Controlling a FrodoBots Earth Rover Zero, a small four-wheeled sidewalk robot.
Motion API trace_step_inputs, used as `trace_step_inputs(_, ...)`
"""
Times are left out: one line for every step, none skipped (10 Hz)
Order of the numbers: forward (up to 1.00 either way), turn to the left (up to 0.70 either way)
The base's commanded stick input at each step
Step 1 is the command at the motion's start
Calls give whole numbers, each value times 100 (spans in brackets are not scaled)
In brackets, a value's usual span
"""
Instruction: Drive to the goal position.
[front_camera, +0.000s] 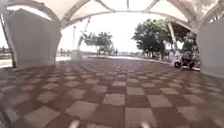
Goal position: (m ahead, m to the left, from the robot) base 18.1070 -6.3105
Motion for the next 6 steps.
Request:
trace_step_inputs(70, 0)
trace_step_inputs(70, 0)
trace_step_inputs(70, 0)
trace_step_inputs(70, 0)
trace_step_inputs(70, 0)
trace_step_inputs(70, 0)
